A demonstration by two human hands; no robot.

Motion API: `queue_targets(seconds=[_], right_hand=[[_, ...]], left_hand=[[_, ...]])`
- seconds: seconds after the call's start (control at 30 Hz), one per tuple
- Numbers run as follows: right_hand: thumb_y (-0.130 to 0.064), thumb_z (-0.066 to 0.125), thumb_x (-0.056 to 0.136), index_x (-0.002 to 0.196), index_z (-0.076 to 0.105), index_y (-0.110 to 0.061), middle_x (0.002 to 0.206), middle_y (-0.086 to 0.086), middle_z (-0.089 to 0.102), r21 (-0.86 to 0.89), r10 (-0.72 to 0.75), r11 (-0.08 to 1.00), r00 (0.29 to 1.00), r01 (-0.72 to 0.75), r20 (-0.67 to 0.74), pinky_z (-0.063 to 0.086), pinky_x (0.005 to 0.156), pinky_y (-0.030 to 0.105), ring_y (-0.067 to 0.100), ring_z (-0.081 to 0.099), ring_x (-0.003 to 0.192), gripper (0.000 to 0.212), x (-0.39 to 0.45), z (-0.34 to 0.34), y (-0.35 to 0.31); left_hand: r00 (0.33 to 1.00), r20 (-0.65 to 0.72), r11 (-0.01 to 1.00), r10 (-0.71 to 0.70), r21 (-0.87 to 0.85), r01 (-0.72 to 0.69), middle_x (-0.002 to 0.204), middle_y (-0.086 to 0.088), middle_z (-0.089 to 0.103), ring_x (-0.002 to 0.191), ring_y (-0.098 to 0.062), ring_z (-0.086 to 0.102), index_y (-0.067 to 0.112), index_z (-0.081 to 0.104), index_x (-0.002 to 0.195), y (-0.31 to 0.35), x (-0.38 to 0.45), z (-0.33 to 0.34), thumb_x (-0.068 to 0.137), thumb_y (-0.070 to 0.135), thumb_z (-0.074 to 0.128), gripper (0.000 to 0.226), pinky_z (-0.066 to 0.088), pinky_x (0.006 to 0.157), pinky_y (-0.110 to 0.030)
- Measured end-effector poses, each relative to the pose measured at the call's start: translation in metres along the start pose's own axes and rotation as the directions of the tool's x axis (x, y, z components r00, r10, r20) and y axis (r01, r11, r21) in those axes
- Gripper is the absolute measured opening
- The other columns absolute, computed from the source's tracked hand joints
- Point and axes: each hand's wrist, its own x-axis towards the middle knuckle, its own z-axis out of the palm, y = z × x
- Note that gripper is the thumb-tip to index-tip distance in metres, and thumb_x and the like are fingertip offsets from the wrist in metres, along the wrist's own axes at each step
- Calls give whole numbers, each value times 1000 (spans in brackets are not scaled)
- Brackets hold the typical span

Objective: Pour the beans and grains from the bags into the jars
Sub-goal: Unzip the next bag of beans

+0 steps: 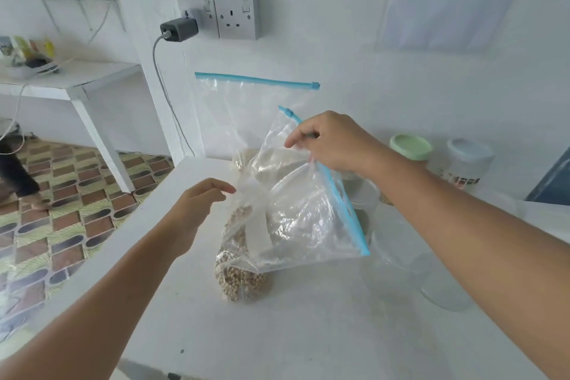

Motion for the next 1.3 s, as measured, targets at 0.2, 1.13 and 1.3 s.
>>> queue_targets(seconds=[0.2,1.13,1.3], right_hand=[[-19,60,96,89,81,-37,109,-17,75,201,113,975,991,-96,-72,50,101,28,4,65,109,29,-2,8,15],[5,62,92,102,79,-27,110,3,75,630,328,776,845,14,-423,59,71,28,18,77,92,39,-28,47,22],[7,70,88,96,80,-32,115,9,75,626,304,775,818,85,-488,59,72,24,16,75,97,40,-33,55,24]], left_hand=[[936,228,958,-269,-41,285,117,6,69,104,-20,52,21,82,101,-29,23,-1,96,14,68,17,40,94,-35],[994,-2,982,106,-157,-105,99,14,79,85,-3,59,23,84,92,12,59,-24,95,6,70,22,41,77,-22],[984,-47,965,171,-195,-177,97,13,78,78,0,56,25,83,96,15,58,-22,96,7,68,23,41,78,-20]])
